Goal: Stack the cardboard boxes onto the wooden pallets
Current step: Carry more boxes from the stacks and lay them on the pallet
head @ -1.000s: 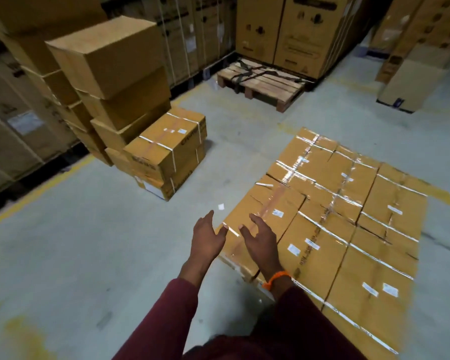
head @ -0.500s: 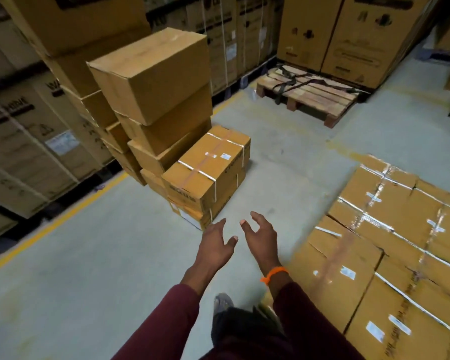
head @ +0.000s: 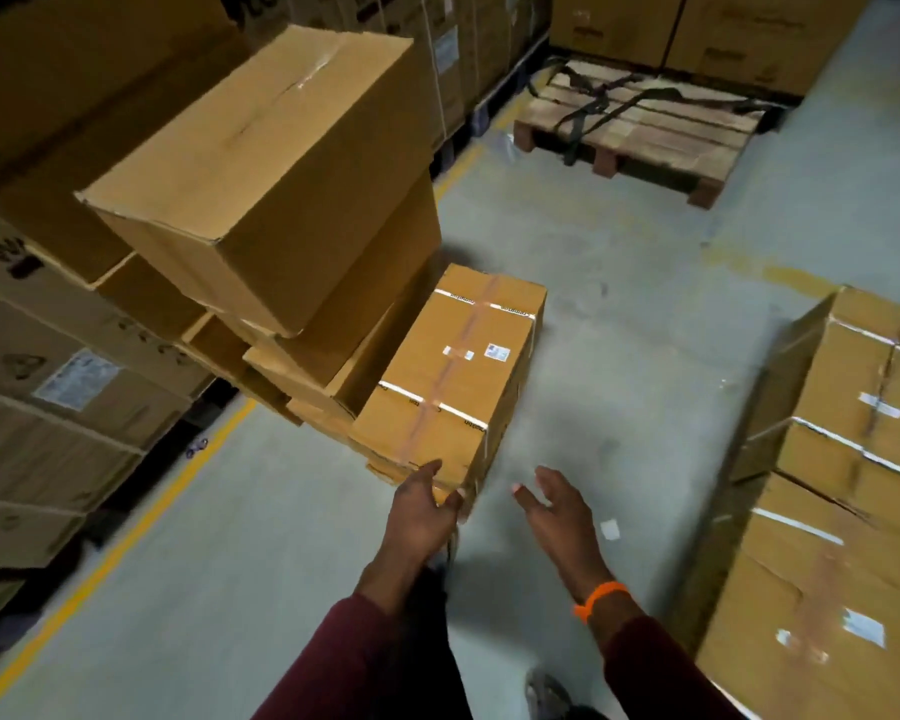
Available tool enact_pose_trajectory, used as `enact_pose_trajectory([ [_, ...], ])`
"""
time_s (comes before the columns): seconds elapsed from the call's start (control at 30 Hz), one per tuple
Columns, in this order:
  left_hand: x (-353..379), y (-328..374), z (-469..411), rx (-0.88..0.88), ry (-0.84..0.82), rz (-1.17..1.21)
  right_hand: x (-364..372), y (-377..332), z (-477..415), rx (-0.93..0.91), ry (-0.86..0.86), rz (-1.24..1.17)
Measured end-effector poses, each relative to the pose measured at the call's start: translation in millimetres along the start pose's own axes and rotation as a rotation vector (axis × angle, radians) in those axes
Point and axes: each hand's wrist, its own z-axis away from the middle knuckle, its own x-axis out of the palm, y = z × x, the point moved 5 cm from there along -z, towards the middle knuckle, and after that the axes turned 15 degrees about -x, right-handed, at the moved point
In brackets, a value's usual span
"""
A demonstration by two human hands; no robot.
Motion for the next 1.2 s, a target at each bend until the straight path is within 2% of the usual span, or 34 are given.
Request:
enact_pose_trajectory([
  [0.23, -21.5, 22.0, -216.3, 0.000, -0.146, -0.093, 78.6, 27.0, -130.3, 0.248, 0.026, 0.061],
  [0.43, -10.9, 6.3, -397.2, -0.049, -0.064, -0.174, 141.6, 108.2, -239.5, 0.423, 0.022, 0.030],
  [0.6, 11.2, -57.3, -491.1, -0.274, 0.009, -0.135, 163.7, 176.4, -292.8, 0.499, 0.077, -0.009],
  [0.67, 19.3, -76.5, -507.3, -0.312, 0.013, -0.149, 175.5, 191.7, -300.0, 0.495, 0.088, -0.073],
  [0.8, 16.5, -87.7, -516.8, -0.304, 0.060, -0.141, 192.8, 203.8, -299.4, 0.361, 0.145, -0.177],
  [1.0, -0.2, -28.6, -448.8, -0.055, 0.146, 0.063, 132.9, 157.3, -285.3, 0.330, 0.414, -0.078],
  [1.2, 9.9, 63.2, -355.5, -0.025, -0.110, 0.239, 7.4, 100.6, -248.1, 0.290, 0.530, 0.038],
])
